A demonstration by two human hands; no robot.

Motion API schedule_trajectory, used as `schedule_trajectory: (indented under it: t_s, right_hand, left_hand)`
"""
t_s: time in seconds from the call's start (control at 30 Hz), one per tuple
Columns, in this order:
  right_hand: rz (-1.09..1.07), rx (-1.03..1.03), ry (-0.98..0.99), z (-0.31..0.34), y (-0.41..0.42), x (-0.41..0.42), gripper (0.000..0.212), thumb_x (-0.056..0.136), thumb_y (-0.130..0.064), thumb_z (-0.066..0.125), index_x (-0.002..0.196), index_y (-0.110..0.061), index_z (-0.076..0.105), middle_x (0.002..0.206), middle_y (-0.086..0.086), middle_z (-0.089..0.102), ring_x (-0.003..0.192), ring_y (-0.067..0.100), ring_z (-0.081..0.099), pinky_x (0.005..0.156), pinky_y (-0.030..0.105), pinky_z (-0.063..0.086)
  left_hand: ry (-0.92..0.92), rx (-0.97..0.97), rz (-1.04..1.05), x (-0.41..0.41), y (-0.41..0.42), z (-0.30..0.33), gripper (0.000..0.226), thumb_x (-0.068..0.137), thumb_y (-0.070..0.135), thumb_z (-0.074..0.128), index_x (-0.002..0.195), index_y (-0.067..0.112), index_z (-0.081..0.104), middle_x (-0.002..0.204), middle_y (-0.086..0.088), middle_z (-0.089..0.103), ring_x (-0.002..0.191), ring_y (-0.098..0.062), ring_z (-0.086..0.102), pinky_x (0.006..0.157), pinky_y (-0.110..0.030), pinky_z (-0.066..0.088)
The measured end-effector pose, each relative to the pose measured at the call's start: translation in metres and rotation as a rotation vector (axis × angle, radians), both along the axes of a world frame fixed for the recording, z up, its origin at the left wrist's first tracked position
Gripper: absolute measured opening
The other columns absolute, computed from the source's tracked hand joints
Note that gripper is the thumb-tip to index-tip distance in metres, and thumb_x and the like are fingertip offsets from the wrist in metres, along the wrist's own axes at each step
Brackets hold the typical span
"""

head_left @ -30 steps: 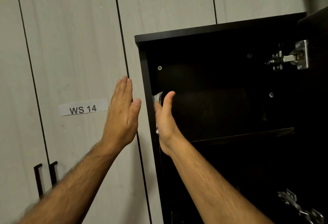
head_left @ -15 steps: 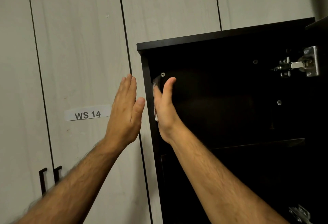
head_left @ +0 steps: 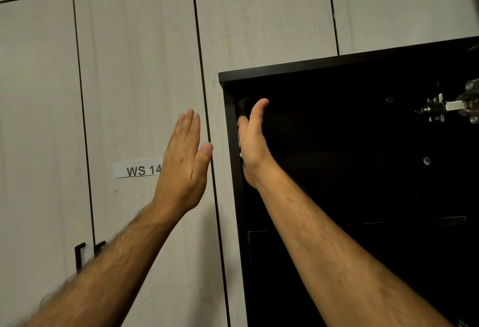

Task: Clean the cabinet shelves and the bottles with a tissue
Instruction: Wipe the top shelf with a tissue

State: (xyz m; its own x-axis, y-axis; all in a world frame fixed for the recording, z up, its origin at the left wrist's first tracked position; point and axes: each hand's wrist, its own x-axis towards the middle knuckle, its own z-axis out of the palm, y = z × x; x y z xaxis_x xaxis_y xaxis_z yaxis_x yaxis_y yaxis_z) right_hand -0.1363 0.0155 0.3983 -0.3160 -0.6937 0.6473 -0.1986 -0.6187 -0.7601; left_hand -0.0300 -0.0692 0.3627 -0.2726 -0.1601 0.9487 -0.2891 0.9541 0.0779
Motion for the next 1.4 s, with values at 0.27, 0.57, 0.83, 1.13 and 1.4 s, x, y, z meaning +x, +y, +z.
schedule_trajectory:
  t_s: [0.27, 0.57, 0.83, 1.13, 1.4]
  right_hand:
    - [0.038, -0.127, 0.154, -0.011, 0.012, 0.003, 0.088, 0.073, -0.065, -0.007, 0.154, -0.034, 0.01, 0.163, -0.013, 0.006, 0.138, -0.003, 0.006, 0.099, 0.02, 0.002]
    - [-0.046, -0.039, 0.095, 0.005, -0.003, -0.004, 0.088, 0.082, -0.071, -0.007, 0.156, -0.027, 0.006, 0.164, -0.005, 0.006, 0.15, 0.013, 0.006, 0.117, 0.039, 0.004]
    - [-0.043, -0.053, 0.269, -0.037, 0.01, -0.009, 0.081, 0.075, -0.067, -0.001, 0.153, -0.044, 0.007, 0.161, -0.021, 0.001, 0.129, -0.009, 0.005, 0.101, 0.023, 0.005]
    - [-0.242, 0.426, 0.552, -0.082, 0.017, -0.028, 0.104, 0.067, -0.096, 0.007, 0.153, -0.038, -0.003, 0.163, -0.01, 0.005, 0.149, 0.02, 0.018, 0.12, 0.05, 0.016]
    - [-0.462, 0.759, 1.186, -0.089, 0.052, -0.047, 0.094, 0.081, -0.084, 0.005, 0.136, -0.024, 0.052, 0.143, -0.002, 0.051, 0.132, 0.016, 0.046, 0.111, 0.045, 0.033]
  left_hand:
    - [-0.009, -0.005, -0.025, -0.004, 0.0, -0.004, 0.071, 0.095, 0.057, 0.01, 0.154, 0.018, 0.009, 0.162, 0.005, 0.003, 0.147, 0.0, -0.005, 0.122, -0.028, 0.002]
    - [-0.01, 0.01, -0.048, -0.003, -0.001, -0.006, 0.073, 0.095, 0.059, 0.01, 0.154, 0.017, 0.01, 0.162, 0.005, 0.005, 0.147, 0.001, -0.004, 0.121, -0.025, 0.002]
    - [-0.016, 0.024, -0.065, -0.007, -0.004, -0.017, 0.071, 0.095, 0.057, 0.011, 0.155, 0.017, 0.011, 0.162, 0.006, 0.005, 0.146, 0.002, -0.004, 0.121, -0.024, 0.002]
    - [-0.019, 0.03, -0.154, -0.023, 0.002, -0.025, 0.083, 0.092, 0.07, 0.005, 0.154, 0.015, 0.012, 0.162, 0.003, 0.007, 0.148, -0.002, 0.0, 0.118, -0.018, 0.001]
    - [0.019, 0.016, -0.224, -0.037, 0.009, -0.033, 0.08, 0.095, 0.066, 0.006, 0.154, 0.012, 0.014, 0.162, -0.001, 0.011, 0.148, -0.006, 0.004, 0.118, -0.017, 0.002]
